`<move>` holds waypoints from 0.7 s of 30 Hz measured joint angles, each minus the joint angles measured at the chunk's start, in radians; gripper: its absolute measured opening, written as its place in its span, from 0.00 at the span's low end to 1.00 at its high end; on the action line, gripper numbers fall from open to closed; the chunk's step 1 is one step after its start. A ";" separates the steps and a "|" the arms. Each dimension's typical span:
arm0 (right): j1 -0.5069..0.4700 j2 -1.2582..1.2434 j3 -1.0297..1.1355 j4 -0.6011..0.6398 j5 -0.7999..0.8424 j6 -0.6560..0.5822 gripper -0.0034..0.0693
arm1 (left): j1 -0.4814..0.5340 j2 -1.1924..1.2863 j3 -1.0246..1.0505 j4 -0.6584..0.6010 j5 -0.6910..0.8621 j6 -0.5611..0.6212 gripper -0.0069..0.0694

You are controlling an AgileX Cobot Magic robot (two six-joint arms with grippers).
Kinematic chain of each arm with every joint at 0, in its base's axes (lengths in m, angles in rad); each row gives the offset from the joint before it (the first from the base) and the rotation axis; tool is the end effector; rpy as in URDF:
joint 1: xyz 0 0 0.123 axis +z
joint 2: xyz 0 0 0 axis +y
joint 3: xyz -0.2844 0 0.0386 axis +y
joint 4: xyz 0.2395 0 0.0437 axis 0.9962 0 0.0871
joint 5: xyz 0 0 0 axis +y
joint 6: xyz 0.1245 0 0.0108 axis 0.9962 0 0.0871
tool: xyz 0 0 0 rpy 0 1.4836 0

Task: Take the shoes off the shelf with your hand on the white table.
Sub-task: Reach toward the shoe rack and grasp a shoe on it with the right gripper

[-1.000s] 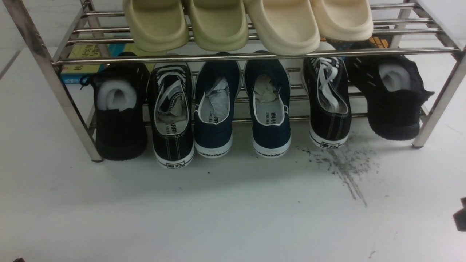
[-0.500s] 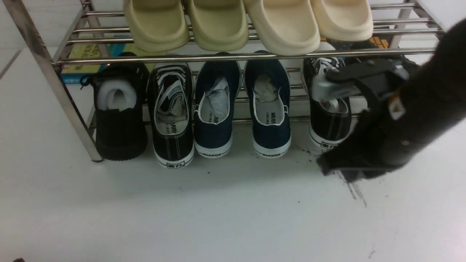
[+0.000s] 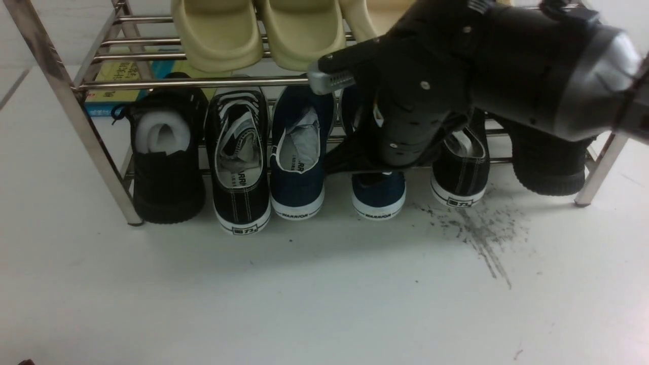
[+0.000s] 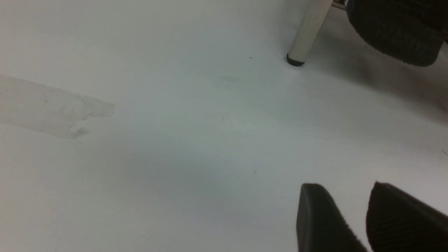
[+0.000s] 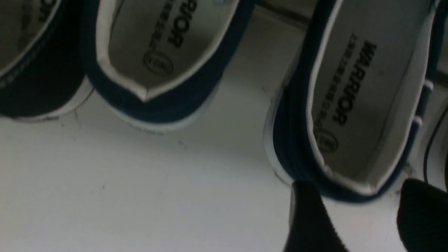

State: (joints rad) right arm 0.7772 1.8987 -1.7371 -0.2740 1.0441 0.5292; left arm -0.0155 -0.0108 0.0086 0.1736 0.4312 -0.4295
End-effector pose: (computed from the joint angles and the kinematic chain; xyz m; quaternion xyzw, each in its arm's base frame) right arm 0.3245 0.2782 0.2760 -0.1595 0.9530 0.0314 0.2557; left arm 0.0724 0.0079 0.1616 -0.1248 0.8055 -0.0536 0.5768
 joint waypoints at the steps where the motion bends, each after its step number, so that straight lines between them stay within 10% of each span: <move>1: 0.000 0.002 -0.002 -0.002 -0.004 0.001 0.57 | 0.000 0.000 0.000 0.000 0.000 0.000 0.40; 21: 0.000 0.147 -0.016 -0.179 -0.172 0.186 0.59 | 0.000 0.000 0.000 0.001 0.000 0.000 0.40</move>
State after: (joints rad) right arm 0.7772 2.0460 -1.7529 -0.4533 0.8718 0.7154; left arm -0.0155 -0.0108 0.0086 0.1745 0.4312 -0.4295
